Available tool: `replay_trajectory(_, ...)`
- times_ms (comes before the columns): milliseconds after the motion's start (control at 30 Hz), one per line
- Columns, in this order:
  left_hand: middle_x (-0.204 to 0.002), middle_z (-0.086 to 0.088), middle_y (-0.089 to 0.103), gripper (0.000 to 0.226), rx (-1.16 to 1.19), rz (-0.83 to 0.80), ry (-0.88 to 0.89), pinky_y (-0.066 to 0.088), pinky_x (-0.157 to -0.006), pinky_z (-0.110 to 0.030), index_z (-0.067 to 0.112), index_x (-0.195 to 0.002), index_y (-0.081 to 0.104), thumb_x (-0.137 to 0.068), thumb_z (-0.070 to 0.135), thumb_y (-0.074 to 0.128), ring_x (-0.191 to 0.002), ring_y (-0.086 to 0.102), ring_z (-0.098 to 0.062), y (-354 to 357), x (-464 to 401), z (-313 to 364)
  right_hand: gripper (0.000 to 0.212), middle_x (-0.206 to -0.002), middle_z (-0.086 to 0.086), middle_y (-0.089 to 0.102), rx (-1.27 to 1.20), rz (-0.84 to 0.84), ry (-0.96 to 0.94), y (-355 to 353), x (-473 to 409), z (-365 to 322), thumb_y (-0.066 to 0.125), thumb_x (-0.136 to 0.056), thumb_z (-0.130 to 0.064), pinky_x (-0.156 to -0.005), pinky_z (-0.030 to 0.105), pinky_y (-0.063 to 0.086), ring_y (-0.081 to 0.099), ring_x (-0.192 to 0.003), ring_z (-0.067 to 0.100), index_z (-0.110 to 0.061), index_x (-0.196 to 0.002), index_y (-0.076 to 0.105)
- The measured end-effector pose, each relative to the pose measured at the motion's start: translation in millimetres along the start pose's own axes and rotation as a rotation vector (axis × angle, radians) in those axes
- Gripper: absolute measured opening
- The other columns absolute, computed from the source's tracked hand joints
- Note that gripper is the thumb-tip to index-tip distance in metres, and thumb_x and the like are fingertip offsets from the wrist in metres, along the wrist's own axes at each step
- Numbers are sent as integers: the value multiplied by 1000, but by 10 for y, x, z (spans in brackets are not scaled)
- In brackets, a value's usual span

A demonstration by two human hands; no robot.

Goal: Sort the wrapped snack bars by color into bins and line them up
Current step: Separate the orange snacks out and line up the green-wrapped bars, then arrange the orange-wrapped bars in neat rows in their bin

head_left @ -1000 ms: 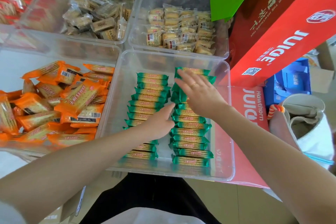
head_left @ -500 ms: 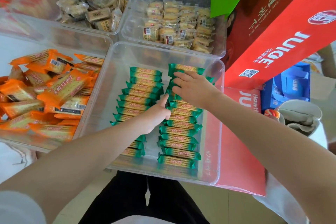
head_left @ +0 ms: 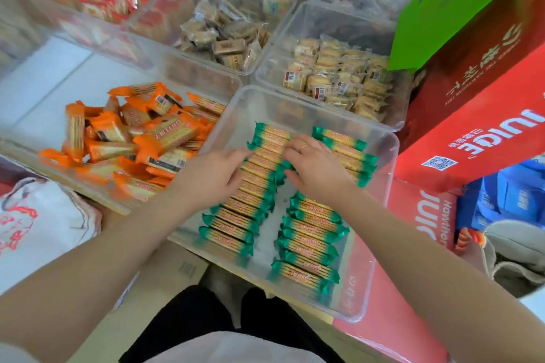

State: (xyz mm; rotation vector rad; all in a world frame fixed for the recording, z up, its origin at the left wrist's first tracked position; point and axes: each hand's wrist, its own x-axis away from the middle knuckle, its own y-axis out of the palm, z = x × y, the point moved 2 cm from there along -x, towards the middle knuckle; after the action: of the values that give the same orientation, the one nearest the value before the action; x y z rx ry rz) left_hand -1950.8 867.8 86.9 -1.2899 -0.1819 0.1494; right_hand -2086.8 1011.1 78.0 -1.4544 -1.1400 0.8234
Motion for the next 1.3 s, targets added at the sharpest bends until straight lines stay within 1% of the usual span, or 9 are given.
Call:
replay_trajectory(100, -80, -13, 64, 41, -75, 43, 28, 48, -43, -32, 4, -111, 61, -81, 22, 41, -60, 60, -30, -180, 156, -209, 24, -120, 14, 60, -75, 102, -42, -63, -96, -193, 61, -85, -13, -102, 46, 41, 48, -121, 32, -5, -107, 64)
replay_trajectory(167, -73, -13, 62, 43, -115, 71, 34, 44, -40, -29, 3, -103, 63, -78, 25, 36, -57, 59, -29, -307, 246, -326, 22, -113, 13, 63, -130, 148, -46, -141, -181, -309, 62, -84, -11, -95, 44, 44, 54, -113, 33, -6, -104, 66)
replay_trajectory(400, -97, -18, 66, 45, -110, 179, -83, 57, -61, -42, 2, -108, 65, -83, 27, 37, -85, 65, -34, -595, 649, -877, 28, -124, 5, 56, -215, 108, -53, -297, -640, -800, 49, -94, -19, -91, 34, 42, 46, -118, 23, -12, -120, 58)
replay_trajectory(633, -95, -14, 65, 48, -52, 92, -133, 56, -56, -40, 6, -106, 66, -80, 31, 35, -81, 66, -33, -610, 1104, -1654, 30, -124, 6, 55, -216, 41, -16, -103, -1070, -1517, 51, -92, -19, -91, 33, 41, 48, -117, 25, -12, -121, 57)
replay_trajectory(800, -94, -11, 66, 42, -73, 63, 12, 54, -60, -36, 7, -101, 66, -79, 28, 38, -80, 66, -30, -729, 1262, -2217, 39, -126, 12, 52, -235, 77, 210, 93, -1251, -1962, 54, -87, -24, -101, 48, 38, 46, -120, 32, -9, -123, 54)
replay_trajectory(900, -109, -8, 62, 47, -8, 70, 57, 50, -74, -36, 11, -114, 63, -83, 33, 35, -99, 60, -28, -793, 1294, -2485, 46, -141, 9, 39, -197, 71, 366, 153, -1277, -2166, 55, -90, -24, -104, 43, 34, 35, -130, 31, -10, -132, 45)
replay_trajectory(967, -117, -5, 58, 37, 28, 85, 103, 47, -79, -34, 12, -120, 59, -89, 26, 44, -107, 55, -25, -792, 1243, -2616, 53, -150, 7, 28, -170, 49, 466, 175, -1278, -2236, 54, -91, -29, -108, 41, 28, 26, -136, 30, -12, -139, 37)
replay_trajectory(1133, -120, -6, 56, 34, 98, 14, 238, 45, -79, -35, 11, -124, 57, -90, 14, 53, -106, 53, -25, -728, 933, -2586, 70, -156, 8, 15, -161, -3, 639, 215, -1285, -2199, 51, -92, -43, -112, 40, 24, 19, -141, 30, -10, -146, 22)
replay_trajectory(1300, -122, -1, 53, 37, 100, -45, 262, 48, -80, -36, 16, -127, 53, -91, 22, 50, -110, 51, -20, -584, 485, -2422, 79, -139, 18, 40, -297, -25, 813, 181, -1489, -1915, 44, -87, -60, -98, 42, 39, 42, -124, 35, -3, -139, 30)
